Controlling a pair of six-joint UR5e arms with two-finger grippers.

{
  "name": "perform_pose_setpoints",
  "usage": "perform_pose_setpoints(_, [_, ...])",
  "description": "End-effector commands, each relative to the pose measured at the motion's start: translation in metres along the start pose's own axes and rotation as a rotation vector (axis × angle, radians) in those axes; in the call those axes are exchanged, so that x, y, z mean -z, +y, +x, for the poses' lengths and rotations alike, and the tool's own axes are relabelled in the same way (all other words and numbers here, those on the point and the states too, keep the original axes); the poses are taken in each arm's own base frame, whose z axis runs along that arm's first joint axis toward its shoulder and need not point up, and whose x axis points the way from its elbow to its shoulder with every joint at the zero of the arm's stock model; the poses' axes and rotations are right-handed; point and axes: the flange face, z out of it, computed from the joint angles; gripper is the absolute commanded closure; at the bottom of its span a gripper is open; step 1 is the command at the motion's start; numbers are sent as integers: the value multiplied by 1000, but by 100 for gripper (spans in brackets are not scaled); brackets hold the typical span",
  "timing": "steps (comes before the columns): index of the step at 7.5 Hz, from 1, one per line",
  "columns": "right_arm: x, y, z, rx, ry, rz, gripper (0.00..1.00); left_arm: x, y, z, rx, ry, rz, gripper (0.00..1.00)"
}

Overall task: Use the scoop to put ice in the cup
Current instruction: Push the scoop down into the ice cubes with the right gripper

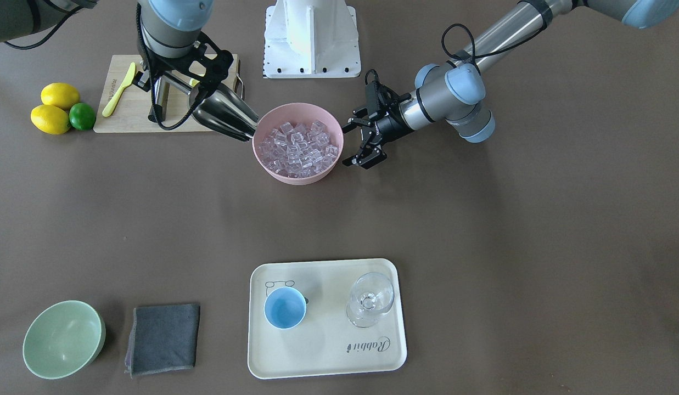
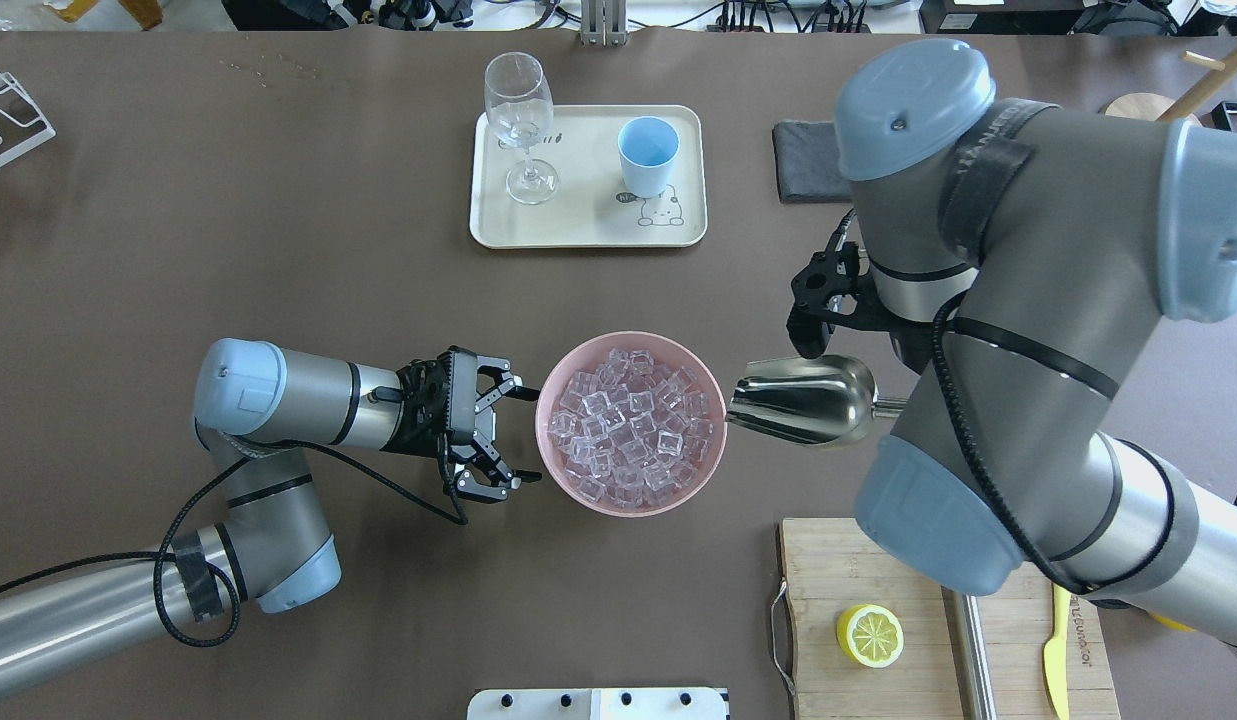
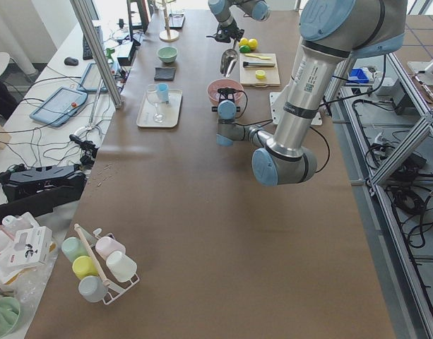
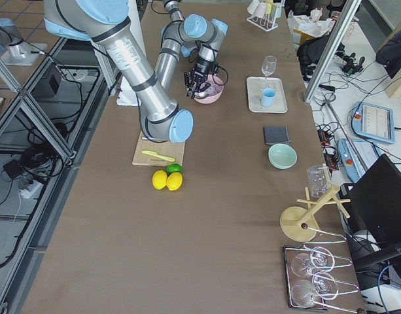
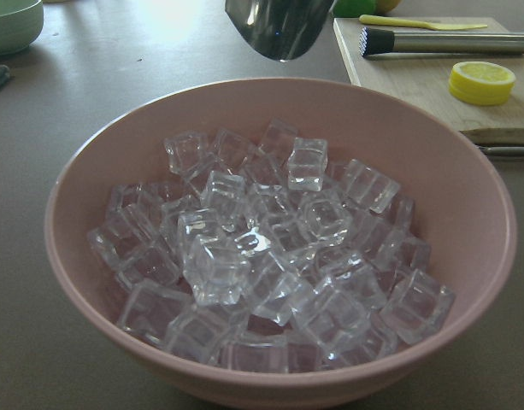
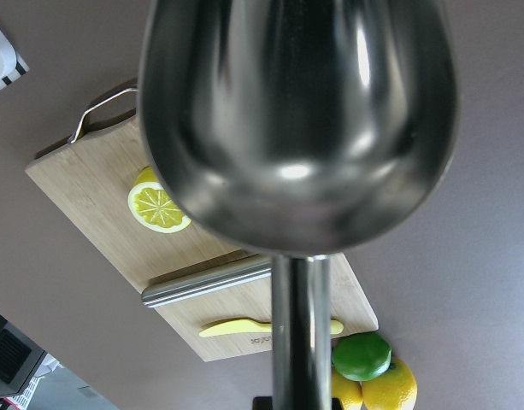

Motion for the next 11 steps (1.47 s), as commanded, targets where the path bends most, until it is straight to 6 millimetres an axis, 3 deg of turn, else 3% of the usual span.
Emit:
perform_pose_setpoints(1, [4, -21, -24, -50, -38, -54, 100, 0, -1, -1, 1, -2, 1, 3])
perform_pose_setpoints(3, [19, -44, -25, -61, -41, -64, 100, 1, 0, -3, 3, -15, 0, 3])
perform_pose_setpoints(5, [17, -71, -17, -101, -53, -123, 100, 1, 0, -4, 3, -26, 1, 3])
perform_pose_setpoints(9, [16, -83, -22, -95, -53, -146, 100, 1, 0, -3, 4, -25, 1, 4])
perform_pose_setpoints(11, [16, -104, -26, -99, -60, -180, 100, 1, 0, -4, 3, -26, 1, 4])
